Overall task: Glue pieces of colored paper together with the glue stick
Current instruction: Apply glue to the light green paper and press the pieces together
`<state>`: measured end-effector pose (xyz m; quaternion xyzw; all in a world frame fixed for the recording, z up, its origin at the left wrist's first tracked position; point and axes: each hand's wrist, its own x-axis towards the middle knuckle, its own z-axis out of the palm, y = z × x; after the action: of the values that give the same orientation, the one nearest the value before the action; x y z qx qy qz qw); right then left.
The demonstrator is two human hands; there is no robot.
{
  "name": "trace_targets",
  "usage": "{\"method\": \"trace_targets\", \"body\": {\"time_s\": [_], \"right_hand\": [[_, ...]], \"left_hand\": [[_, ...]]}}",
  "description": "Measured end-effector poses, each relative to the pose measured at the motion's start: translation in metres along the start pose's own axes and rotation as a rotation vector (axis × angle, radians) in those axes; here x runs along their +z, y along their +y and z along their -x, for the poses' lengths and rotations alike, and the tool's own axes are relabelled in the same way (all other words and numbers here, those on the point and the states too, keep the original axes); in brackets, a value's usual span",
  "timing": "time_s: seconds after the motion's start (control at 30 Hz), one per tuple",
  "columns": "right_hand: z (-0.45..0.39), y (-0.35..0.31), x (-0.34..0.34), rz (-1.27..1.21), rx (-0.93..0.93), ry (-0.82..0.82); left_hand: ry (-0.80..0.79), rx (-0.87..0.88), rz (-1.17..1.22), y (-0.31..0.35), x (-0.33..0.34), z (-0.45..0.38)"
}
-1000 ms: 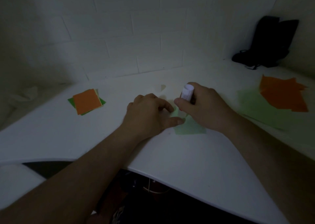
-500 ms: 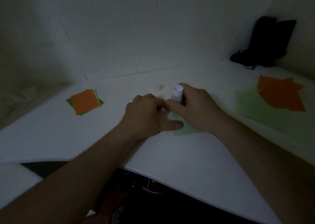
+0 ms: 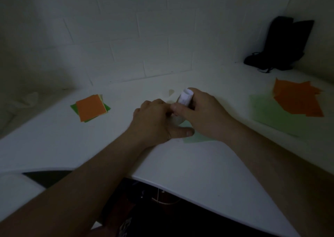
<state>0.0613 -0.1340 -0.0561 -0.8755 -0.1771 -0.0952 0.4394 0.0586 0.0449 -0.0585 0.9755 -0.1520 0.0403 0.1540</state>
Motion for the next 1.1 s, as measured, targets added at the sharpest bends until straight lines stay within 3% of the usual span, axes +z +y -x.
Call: {"method": "trace_targets", "body": {"time_s": [0.17,0.57,1.1], "right_hand": [[-0.001,-0.001,-0.023,0.003,0.01,0.204],[0.006,-0.005,-0.014,0.119,-0.055,-0.017],[0.011,0.003,-0.033,0.222,-0.028,0.016]], "left_hand": [[0.029,-0.005,0.049,-0.001,0.001,0.0],[0.034,0.003,0.014,0.0,0.002,0.002],[0.037,0.0,0.057,0.001,0.001,0.003]]}}
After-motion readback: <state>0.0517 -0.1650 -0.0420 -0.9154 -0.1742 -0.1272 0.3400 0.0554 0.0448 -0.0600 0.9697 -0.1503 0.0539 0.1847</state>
